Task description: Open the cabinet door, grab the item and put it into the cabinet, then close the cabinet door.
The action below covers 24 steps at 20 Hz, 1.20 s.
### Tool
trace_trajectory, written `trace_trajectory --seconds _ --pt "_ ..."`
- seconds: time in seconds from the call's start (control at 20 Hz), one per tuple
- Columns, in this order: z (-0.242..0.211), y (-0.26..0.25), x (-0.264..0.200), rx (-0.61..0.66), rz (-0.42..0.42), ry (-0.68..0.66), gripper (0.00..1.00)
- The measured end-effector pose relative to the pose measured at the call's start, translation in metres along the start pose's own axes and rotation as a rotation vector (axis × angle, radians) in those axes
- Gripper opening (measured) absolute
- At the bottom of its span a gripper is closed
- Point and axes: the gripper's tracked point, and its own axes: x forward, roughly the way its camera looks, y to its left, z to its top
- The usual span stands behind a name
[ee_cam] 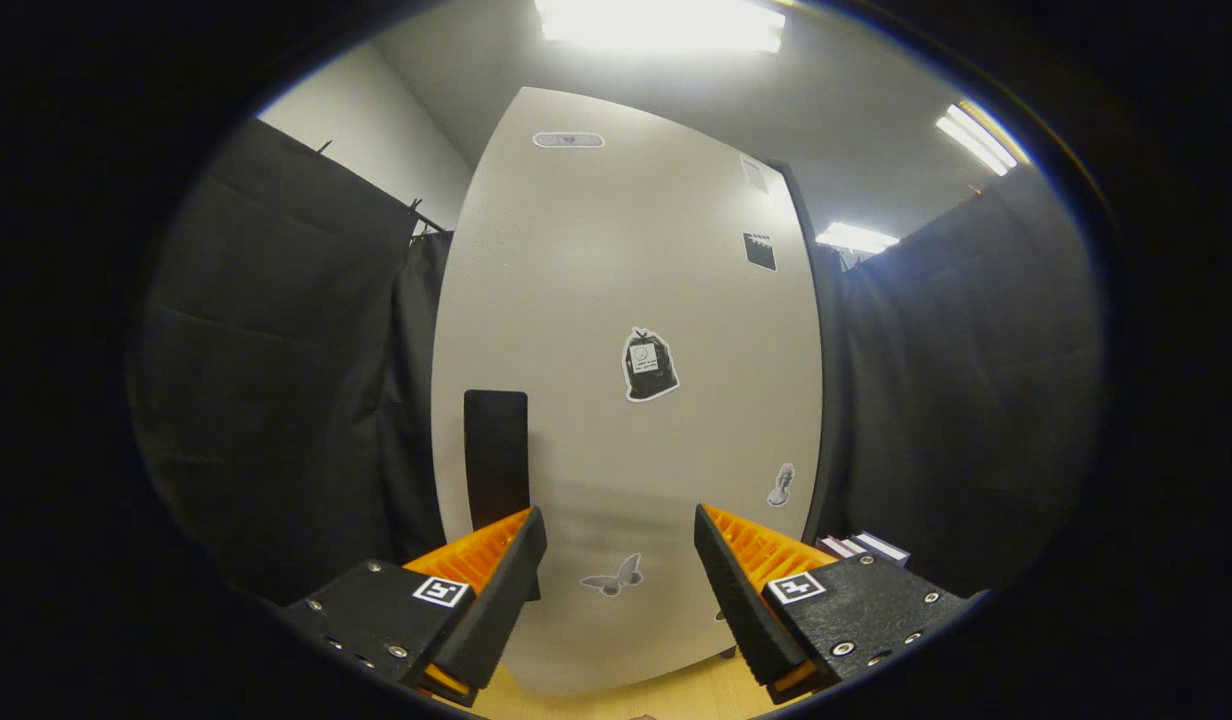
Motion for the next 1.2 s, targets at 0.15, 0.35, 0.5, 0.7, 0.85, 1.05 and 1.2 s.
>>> trace_trajectory --seconds 0.15,0.35,0.5,0.7,0.85,1.05,1.2 --pt "0.0 -0.007 -0.011 0.034 0.007 0.004 0.93" --pt "-0.004 -0.014 -0.033 0.04 0.017 0.014 0.93" --pt "-0.005 -0.022 -0.051 0.028 0.018 0.009 0.93" --pt "-0.007 -0.034 -0.077 0.017 0.011 0.002 0.93" --pt "-0.012 -0.04 -0.092 0.029 0.009 -0.001 0.93" --pt "-0.022 -0.049 -0.105 0.032 -0.007 0.009 0.93" --pt "-0.032 -0.05 -0.111 0.035 -0.006 0.021 0.93"
